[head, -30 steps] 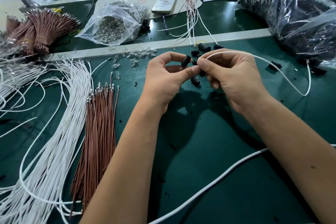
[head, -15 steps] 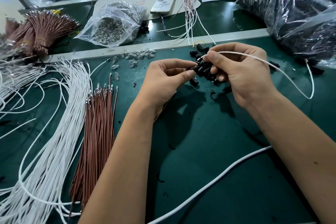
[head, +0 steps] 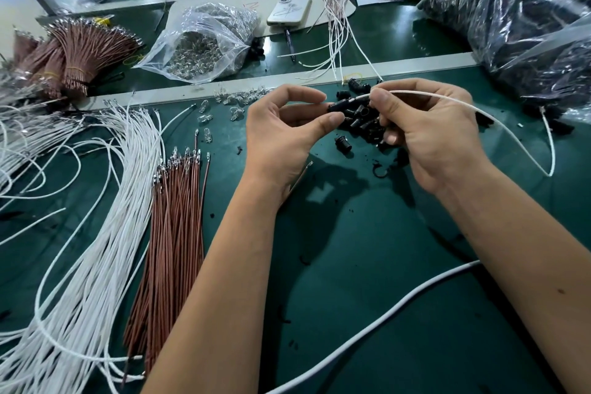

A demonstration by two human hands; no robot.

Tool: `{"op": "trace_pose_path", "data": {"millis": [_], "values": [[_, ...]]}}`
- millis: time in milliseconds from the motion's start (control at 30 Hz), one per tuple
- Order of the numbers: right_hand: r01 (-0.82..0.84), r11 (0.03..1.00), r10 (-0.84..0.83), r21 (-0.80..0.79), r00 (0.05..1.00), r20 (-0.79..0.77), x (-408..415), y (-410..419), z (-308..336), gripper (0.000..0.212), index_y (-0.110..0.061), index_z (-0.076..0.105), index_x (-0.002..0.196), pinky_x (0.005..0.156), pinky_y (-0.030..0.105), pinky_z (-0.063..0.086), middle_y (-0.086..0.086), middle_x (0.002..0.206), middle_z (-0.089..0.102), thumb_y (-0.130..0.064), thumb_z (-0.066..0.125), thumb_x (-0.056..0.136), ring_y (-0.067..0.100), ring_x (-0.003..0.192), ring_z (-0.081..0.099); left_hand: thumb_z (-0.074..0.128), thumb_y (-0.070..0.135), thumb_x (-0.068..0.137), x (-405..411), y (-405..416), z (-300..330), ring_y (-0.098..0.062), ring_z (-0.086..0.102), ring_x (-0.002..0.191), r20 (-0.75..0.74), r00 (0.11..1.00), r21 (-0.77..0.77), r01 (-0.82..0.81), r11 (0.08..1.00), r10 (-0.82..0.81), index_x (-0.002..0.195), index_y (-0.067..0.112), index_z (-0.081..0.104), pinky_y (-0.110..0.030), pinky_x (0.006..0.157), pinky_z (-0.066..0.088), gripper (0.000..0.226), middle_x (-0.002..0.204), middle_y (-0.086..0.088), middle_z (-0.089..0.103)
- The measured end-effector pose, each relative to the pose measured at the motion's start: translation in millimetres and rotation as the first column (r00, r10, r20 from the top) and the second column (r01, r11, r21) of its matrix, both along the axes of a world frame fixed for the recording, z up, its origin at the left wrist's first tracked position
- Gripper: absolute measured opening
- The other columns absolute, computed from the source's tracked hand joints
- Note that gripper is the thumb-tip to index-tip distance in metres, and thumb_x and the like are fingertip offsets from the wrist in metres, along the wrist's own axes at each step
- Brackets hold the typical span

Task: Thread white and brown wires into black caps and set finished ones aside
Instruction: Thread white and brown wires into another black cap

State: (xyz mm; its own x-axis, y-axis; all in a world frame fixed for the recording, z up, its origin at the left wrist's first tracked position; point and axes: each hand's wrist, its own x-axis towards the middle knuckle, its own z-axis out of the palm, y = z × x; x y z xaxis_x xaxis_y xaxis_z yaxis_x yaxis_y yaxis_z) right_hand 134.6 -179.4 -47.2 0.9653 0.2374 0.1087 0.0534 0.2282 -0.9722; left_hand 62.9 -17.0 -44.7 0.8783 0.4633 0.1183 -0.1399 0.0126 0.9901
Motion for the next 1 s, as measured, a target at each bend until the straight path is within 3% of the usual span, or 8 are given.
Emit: {"op": "trace_pose_path", "data": {"millis": [233,1000], "values": [[-0.004,1.000,0.004,-0.005,1.000,-0.012,-3.0,1.8,1.2,0.007,-0.009,0.076,0.080,0.044,0.021,0.042,0.004,0.064,0.069,-0.007,0.082,0.084,0.012,0.054,0.053,0.085,-0.005,0.072,0.9,0.3,-1.4,-0.016,0.072,0.072,0.018,0.999,-0.008,0.036,0.999,-0.036,0.087,0.004,0.072,-0.024,0.073,0.056,0.021,0.079,-0.011,0.077],[0.003,0.998,0.000,-0.055,0.999,0.048,-5.3,4.9,-0.7,0.013,-0.014,0.076,0.077,0.043,0.023,0.039,-0.002,0.058,0.066,-0.008,0.081,0.087,0.011,0.047,0.048,0.086,-0.001,0.073,2.2,-2.9,-4.6,-0.025,0.074,0.079,0.015,0.999,0.000,0.031,1.000,-0.031,0.089,-0.001,0.072,-0.030,0.079,0.059,0.021,0.085,-0.016,0.077]]}}
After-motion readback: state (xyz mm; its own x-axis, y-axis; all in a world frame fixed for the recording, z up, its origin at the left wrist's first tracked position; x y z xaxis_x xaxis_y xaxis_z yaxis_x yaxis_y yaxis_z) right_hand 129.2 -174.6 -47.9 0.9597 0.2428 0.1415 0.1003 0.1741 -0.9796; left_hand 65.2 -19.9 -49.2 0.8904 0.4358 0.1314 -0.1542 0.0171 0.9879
